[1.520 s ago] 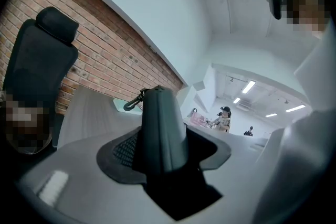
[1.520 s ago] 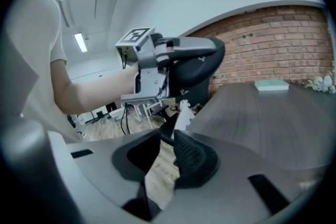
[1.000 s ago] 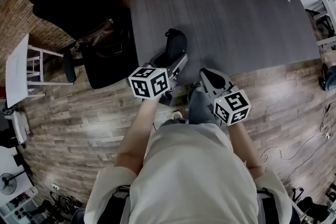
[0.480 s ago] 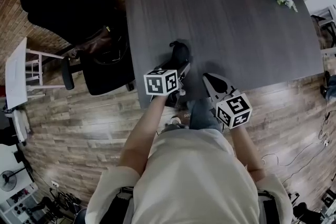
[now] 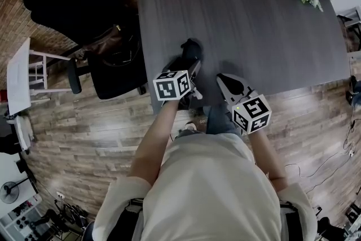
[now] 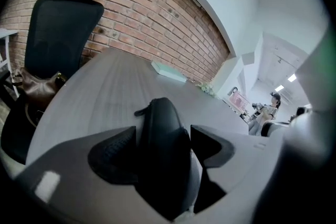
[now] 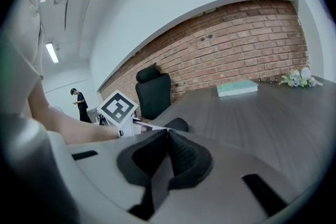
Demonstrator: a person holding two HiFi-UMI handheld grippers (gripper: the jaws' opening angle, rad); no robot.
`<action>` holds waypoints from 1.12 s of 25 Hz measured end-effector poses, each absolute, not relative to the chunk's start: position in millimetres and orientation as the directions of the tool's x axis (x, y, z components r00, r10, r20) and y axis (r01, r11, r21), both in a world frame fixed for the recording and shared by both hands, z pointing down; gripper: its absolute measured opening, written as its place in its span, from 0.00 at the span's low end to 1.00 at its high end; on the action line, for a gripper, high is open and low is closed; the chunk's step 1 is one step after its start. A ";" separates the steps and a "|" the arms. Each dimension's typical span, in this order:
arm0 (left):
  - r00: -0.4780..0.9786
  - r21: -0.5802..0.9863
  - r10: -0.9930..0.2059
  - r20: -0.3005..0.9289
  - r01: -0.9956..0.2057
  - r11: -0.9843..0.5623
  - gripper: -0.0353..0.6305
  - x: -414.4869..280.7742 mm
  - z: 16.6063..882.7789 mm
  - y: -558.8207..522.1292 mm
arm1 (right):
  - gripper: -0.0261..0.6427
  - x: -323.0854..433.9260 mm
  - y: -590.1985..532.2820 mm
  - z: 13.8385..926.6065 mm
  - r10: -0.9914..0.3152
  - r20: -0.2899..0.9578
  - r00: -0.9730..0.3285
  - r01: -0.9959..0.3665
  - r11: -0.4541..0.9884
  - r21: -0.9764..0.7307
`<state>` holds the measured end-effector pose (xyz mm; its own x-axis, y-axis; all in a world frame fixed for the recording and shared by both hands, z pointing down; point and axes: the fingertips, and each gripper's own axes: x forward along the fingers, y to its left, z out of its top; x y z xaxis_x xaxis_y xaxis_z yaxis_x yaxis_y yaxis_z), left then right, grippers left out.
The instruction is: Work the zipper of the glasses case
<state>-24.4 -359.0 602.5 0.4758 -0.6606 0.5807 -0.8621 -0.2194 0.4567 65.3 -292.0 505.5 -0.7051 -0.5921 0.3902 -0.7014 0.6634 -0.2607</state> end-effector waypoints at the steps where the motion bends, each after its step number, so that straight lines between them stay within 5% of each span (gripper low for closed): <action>1: 0.460 0.449 -0.676 0.575 -0.869 -0.209 0.52 -31.6 600.4 -360.2 | 0.05 64.4 -290.4 505.1 -0.593 0.389 -0.705 -0.701 0.664 -0.259; 14: 0.446 0.452 -0.756 0.479 -0.864 -0.223 0.51 -68.1 543.5 -327.4 | 0.05 62.0 -251.9 473.0 -0.665 0.345 -0.663 -0.744 0.639 -0.197; 28: 0.472 0.398 -0.796 0.379 -0.860 -0.320 0.16 -83.5 478.6 -169.4 | 0.04 41.0 -137.2 439.3 -0.732 0.239 -0.638 -0.769 0.615 -0.172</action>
<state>-83.5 -169.4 478.6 0.4719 -0.7959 0.3792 -0.8598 -0.3203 0.3977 41.0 -137.2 439.3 -0.6384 -0.7317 0.2390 -0.7694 0.6153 -0.1715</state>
